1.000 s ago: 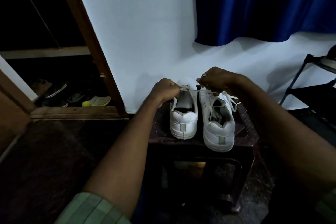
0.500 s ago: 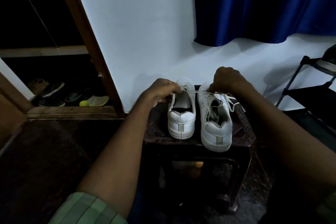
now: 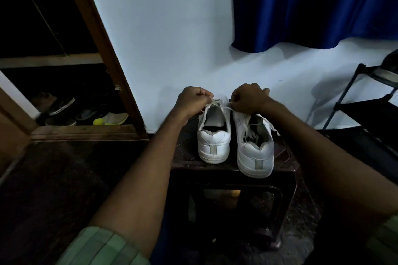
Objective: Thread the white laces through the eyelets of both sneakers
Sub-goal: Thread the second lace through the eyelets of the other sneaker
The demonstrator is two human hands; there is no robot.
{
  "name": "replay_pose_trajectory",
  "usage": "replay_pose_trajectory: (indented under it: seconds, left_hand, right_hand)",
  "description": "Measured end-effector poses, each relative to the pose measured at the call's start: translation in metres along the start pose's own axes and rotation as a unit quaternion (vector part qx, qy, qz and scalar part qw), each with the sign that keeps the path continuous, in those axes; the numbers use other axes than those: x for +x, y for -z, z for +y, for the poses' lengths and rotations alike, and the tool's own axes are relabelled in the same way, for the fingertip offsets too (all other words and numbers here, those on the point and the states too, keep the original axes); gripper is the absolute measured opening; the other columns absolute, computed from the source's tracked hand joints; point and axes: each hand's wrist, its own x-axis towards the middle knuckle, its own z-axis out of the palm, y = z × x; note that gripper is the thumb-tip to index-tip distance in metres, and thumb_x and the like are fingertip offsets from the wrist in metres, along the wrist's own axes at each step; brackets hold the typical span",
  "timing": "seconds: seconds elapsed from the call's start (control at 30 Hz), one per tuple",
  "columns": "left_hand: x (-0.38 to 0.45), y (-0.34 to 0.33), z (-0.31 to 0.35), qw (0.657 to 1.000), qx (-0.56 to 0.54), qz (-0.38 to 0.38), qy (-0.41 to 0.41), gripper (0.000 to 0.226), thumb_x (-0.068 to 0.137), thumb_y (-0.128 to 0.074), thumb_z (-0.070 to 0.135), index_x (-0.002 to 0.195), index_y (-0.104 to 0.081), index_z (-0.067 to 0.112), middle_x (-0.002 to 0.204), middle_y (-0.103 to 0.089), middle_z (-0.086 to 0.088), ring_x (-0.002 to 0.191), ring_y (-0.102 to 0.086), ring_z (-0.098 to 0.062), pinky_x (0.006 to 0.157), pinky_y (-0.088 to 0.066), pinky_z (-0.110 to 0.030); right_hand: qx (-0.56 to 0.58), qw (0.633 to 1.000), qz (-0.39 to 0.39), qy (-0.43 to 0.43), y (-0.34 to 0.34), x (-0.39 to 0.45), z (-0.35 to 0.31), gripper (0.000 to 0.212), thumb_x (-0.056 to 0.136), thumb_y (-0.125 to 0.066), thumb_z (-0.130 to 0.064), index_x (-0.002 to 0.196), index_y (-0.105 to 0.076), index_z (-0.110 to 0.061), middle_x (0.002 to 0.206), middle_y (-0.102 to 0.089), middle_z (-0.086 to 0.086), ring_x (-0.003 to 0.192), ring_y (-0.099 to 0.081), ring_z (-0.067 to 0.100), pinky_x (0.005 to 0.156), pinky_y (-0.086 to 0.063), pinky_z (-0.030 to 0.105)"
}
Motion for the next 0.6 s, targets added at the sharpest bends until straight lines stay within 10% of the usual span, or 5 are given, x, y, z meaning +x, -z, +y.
replay_pose_trajectory:
  seconds: [0.23, 0.43, 0.6]
  left_hand:
    - [0.001, -0.005, 0.004, 0.998, -0.027, -0.001, -0.062, 0.013, 0.097, -0.066, 0.019, 0.101, -0.079, 0.019, 0.084, -0.073, 0.003, 0.064, -0.06, -0.009, 0.062, -0.052, -0.022]
    - [0.002, -0.009, 0.006, 0.993, 0.009, 0.03, -0.116, 0.016, 0.095, -0.066, 0.017, 0.095, -0.079, 0.027, 0.081, -0.071, 0.016, 0.074, -0.066, -0.007, 0.074, -0.051, -0.022]
    - [0.0, -0.011, 0.008, 0.988, 0.048, 0.011, -0.145, 0.014, 0.098, -0.066, 0.024, 0.104, -0.08, 0.025, 0.095, -0.074, 0.018, 0.063, -0.057, 0.004, 0.07, -0.045, -0.016]
  right_hand:
    - [0.389, 0.92, -0.033, 0.018, 0.024, -0.005, 0.001, 0.025, 0.096, -0.07, -0.024, 0.08, -0.062, -0.006, 0.076, -0.066, 0.011, 0.066, -0.062, 0.016, 0.064, -0.044, 0.024]
    - [0.088, 0.995, -0.051, 0.019, 0.001, 0.007, 0.008, 0.012, 0.079, -0.075, -0.032, 0.081, -0.077, -0.021, 0.082, -0.074, -0.002, 0.089, -0.068, 0.024, 0.094, -0.054, 0.044]
    - [0.254, 0.967, -0.015, 0.014, 0.015, 0.0, -0.001, 0.024, 0.09, -0.072, -0.027, 0.074, -0.075, -0.008, 0.076, -0.075, 0.006, 0.073, -0.065, 0.019, 0.071, -0.05, 0.033]
